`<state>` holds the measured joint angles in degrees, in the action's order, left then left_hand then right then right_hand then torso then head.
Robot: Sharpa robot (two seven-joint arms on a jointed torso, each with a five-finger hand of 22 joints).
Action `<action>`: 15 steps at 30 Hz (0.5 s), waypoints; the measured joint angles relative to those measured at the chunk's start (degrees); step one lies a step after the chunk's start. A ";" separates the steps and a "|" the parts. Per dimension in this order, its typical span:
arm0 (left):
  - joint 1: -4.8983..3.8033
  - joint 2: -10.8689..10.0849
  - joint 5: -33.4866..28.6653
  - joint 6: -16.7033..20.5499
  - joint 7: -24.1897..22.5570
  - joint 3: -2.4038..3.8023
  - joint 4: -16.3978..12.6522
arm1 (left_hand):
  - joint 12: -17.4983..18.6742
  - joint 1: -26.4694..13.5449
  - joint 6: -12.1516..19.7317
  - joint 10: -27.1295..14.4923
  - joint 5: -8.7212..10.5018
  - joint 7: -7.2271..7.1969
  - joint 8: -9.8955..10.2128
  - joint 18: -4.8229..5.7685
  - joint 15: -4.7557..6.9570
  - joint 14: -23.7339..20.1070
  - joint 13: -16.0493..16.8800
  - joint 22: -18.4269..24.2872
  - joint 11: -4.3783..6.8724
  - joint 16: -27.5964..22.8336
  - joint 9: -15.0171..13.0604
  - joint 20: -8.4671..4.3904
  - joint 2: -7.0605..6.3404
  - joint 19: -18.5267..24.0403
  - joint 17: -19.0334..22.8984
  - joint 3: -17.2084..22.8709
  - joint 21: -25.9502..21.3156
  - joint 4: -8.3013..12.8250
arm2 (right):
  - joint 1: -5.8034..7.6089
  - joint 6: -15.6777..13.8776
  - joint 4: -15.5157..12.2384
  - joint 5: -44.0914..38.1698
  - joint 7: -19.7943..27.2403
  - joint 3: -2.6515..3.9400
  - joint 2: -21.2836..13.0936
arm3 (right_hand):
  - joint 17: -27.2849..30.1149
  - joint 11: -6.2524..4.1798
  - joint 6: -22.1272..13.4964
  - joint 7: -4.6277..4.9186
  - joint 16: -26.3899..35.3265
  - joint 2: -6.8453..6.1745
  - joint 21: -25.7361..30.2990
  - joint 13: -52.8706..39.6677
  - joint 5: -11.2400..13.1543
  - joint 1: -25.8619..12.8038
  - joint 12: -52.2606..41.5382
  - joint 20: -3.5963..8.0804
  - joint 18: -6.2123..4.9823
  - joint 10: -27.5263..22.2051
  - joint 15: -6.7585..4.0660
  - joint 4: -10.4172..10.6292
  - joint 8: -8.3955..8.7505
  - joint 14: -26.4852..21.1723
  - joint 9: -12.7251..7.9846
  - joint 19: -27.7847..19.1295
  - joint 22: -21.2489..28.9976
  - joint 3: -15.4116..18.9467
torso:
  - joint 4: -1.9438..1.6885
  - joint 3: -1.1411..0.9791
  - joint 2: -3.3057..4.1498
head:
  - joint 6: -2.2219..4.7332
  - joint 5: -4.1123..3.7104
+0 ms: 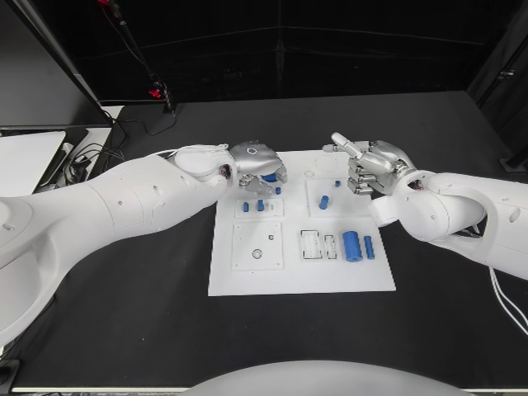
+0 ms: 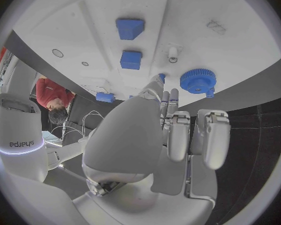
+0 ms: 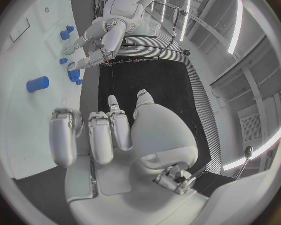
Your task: Assemble the parts on the task board
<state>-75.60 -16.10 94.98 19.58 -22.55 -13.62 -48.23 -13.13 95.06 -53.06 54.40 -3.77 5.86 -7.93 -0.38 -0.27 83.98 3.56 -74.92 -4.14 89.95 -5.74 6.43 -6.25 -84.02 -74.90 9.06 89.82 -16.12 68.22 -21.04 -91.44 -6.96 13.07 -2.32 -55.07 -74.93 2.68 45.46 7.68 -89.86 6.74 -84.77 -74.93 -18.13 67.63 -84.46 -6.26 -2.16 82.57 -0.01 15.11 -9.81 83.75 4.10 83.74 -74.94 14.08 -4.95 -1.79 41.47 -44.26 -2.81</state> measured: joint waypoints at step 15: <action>0.60 0.98 0.14 -1.44 0.18 0.01 1.31 | 0.29 0.49 -1.34 0.27 -0.21 -0.10 0.00 0.00 0.00 0.00 0.00 0.00 0.05 0.00 0.03 0.00 -0.05 0.00 0.00 0.99 0.00 -0.11 | 0.00 -0.02 -0.15 0.00 0.07 0.00 0.13 | 0.01 -0.02 0.00 0.00 0.00 0.00 1.25 0.00 0.00 0.00 0.15 0.00 -0.01 -0.38 0.00 0.00 0.02 0.00 0.00 0.00 0.01 -0.01 | -0.04 -0.02 0.01 | 0.09 -0.32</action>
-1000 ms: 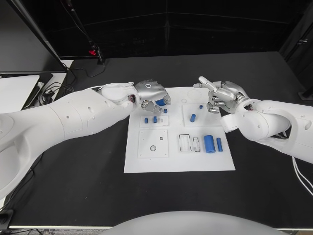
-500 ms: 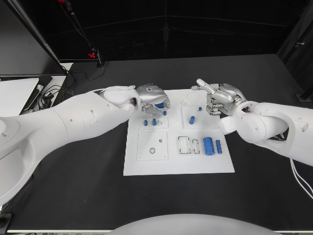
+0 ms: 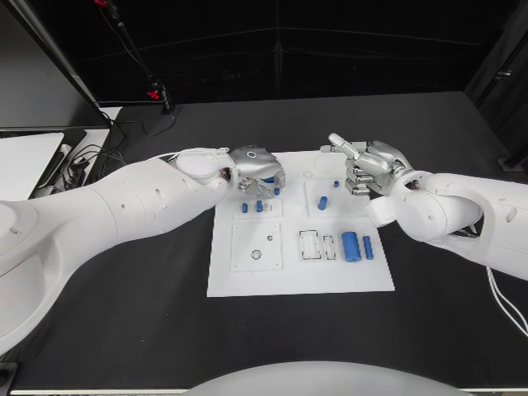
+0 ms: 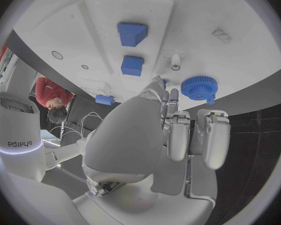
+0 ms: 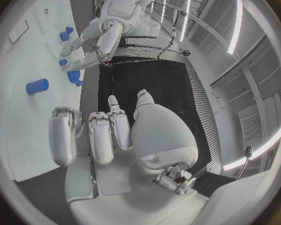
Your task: Assemble the parts on the task board
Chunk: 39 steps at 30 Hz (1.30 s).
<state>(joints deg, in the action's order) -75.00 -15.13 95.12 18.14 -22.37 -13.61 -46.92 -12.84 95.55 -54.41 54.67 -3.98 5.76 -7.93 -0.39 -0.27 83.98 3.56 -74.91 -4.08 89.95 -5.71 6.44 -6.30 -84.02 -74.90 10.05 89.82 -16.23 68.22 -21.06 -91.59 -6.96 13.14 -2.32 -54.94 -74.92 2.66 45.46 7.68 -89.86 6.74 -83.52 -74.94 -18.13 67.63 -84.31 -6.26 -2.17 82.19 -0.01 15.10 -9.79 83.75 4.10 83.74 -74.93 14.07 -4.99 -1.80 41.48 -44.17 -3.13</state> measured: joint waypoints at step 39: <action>0.24 1.88 2.34 -1.43 -0.07 0.27 2.24 | 1.30 0.67 -3.92 2.76 0.00 -0.01 -0.34 0.00 0.41 0.01 -0.10 0.00 0.75 0.00 0.15 -0.41 0.68 0.00 0.00 3.32 0.00 -0.31 | 0.00 0.01 0.12 0.06 -0.12 0.01 0.24 | 0.01 0.00 0.00 0.00 0.00 0.00 1.32 0.00 0.00 0.00 0.25 0.00 -0.01 -0.42 0.00 0.14 -0.17 -0.01 0.01 -0.83 0.02 0.14 | -0.12 -0.03 -0.04 | -0.61 -0.04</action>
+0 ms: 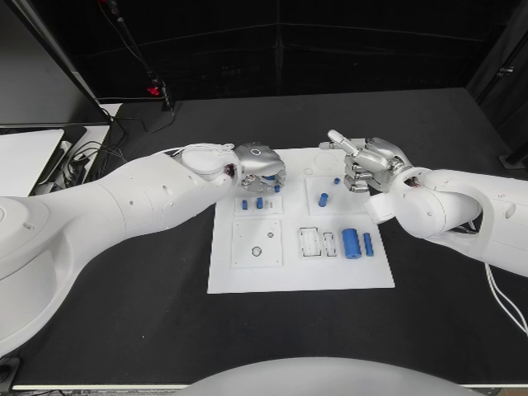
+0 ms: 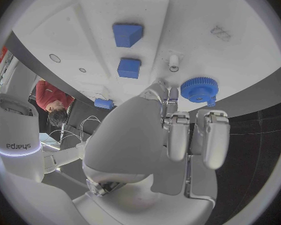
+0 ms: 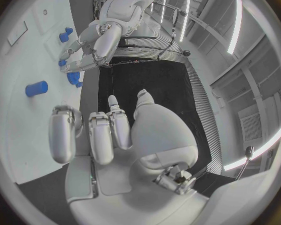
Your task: Assemble the parts on the task board
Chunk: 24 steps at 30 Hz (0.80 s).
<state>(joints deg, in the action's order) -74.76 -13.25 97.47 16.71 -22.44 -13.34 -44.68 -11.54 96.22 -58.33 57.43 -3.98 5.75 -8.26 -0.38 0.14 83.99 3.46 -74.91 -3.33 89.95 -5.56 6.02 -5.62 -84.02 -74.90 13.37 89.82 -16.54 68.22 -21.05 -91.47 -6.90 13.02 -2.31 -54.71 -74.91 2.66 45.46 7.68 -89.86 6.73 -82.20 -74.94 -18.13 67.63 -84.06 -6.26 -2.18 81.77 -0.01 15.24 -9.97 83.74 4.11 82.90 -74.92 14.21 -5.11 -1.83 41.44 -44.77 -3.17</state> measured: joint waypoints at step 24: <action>0.41 -0.77 0.17 3.10 -0.46 -0.15 -0.62 | 0.74 -0.67 -4.48 5.12 -0.57 -0.62 -1.01 0.00 0.83 -0.01 0.05 0.00 0.59 0.00 -0.48 -0.82 1.29 -0.01 0.00 2.05 0.00 0.00 | 0.00 0.00 0.14 0.00 -0.26 0.00 -0.17 | 0.01 0.21 0.00 0.00 0.22 0.00 1.29 0.00 0.00 0.00 0.21 -0.10 0.00 -0.20 0.00 0.00 0.00 0.00 0.00 -1.14 0.01 0.00 | -0.08 0.00 0.01 | 0.06 -0.09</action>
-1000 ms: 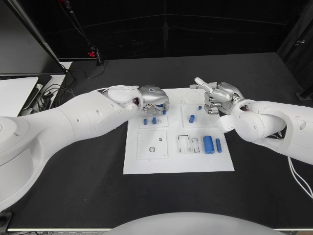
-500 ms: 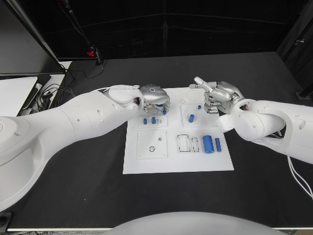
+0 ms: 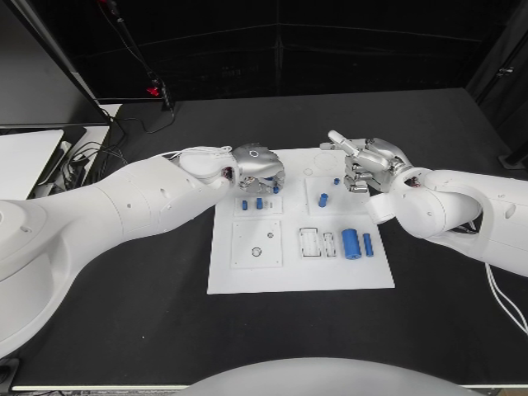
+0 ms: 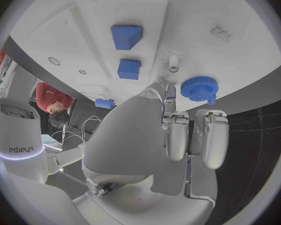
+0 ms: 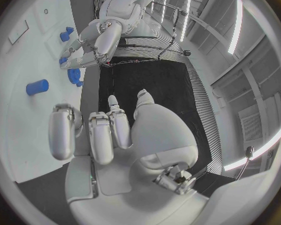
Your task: Assemble the parts on the task board
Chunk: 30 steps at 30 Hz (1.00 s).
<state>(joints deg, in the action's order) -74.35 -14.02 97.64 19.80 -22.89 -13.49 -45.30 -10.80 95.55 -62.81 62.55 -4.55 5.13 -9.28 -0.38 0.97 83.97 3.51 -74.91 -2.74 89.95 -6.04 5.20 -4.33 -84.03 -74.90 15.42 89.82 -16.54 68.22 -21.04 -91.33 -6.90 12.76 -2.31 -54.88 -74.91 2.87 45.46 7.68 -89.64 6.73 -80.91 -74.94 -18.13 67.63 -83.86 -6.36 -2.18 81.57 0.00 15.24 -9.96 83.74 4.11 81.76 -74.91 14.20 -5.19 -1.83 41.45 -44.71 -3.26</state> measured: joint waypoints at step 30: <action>-3.27 -10.34 0.55 4.60 1.23 -0.06 -10.81 | 1.77 -1.31 -0.17 -0.01 -0.41 -0.16 0.76 0.00 0.00 0.00 -0.01 0.00 0.00 0.00 0.00 0.00 -0.10 0.00 -0.05 0.48 0.00 -0.17 | 0.00 -0.14 0.16 0.01 -0.52 -0.01 -1.06 | 0.00 0.00 -0.59 -0.18 0.24 0.46 0.93 0.00 0.00 0.01 0.22 -0.03 -0.01 -0.42 0.00 0.00 0.00 0.00 -0.11 -1.20 0.00 0.00 | -0.37 -0.27 -0.15 | -0.57 0.82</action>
<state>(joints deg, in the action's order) -77.61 -24.36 98.18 24.40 -21.66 -13.56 -56.11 -9.03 94.25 -62.98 62.55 -4.95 4.96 -8.52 -0.38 0.97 83.97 3.50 -74.91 -2.74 89.95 -6.05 5.20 -4.43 -84.03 -74.95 15.90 89.82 -16.70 68.22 -21.18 -91.18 -6.90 12.24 -2.32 -55.93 -74.91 2.87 44.86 7.50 -89.40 7.19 -79.99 -74.94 -18.13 67.64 -83.64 -6.38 -2.19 81.15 0.00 15.24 -9.96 83.74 3.99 80.56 -74.91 14.20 -5.56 -2.10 41.30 -45.28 -2.44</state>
